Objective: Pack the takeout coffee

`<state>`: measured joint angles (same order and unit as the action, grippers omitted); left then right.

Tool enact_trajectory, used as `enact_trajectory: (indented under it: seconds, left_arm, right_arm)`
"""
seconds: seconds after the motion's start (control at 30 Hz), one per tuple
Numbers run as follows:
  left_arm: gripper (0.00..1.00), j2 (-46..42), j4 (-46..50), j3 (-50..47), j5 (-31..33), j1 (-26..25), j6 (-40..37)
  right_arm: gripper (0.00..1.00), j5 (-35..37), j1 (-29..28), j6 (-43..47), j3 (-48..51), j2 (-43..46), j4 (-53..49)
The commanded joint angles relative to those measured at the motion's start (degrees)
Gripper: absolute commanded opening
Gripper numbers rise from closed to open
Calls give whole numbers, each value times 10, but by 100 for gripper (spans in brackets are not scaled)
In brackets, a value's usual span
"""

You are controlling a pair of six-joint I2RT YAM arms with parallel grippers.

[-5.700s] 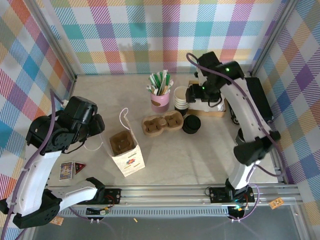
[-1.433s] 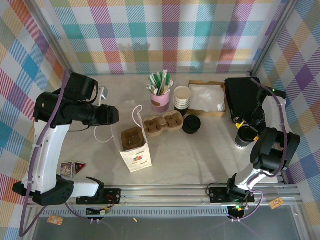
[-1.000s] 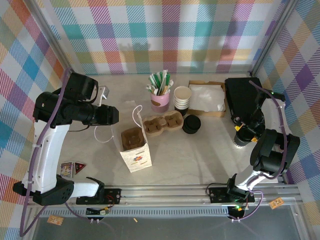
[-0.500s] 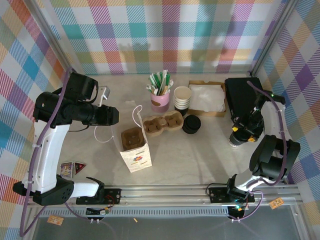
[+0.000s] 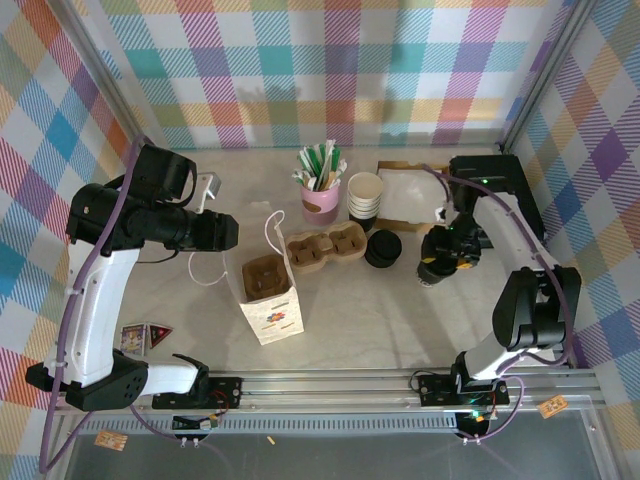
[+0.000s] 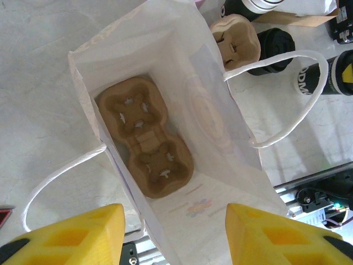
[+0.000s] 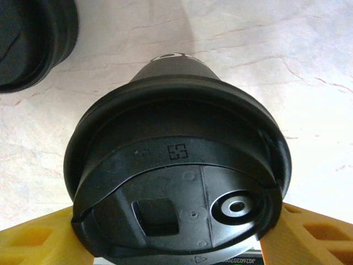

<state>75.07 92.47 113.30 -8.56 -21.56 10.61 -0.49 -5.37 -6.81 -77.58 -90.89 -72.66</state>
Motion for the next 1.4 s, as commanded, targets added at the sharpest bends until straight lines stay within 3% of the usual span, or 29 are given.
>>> enact_trajectory:
  seconds: [0.0,0.27,0.5,0.73,0.87,1.0,1.13,1.23,1.37]
  left_arm:
    - [51,0,40,4,-13,7,-13]
    - [51,1,42,7,-17,6,-13]
    - [51,7,40,14,-21,6,-12]
    - [51,3,41,30,-14,7,-12]
    - [51,9,51,71,9,7,-13]
    - [51,6,46,90,41,6,-11]
    - [51,5,37,90,45,6,-12]
    - [51,7,31,89,47,6,-20]
    - [51,12,30,87,54,7,-25]
  right_arm:
    - [71,8,-22,59,-17,-15,-5]
    - [73,27,-34,140,-13,-30,-10]
    - [98,35,-53,140,-29,-11,-9]
    - [99,53,-76,97,-74,2,-47]
    - [96,101,-79,-43,-146,10,-114]
    - [92,131,-97,-344,-244,6,-214]
    - [92,157,-155,-585,-231,20,-206]
    - [91,156,-177,-669,-196,9,-169]
    - [91,159,-183,-709,-159,-9,-139]
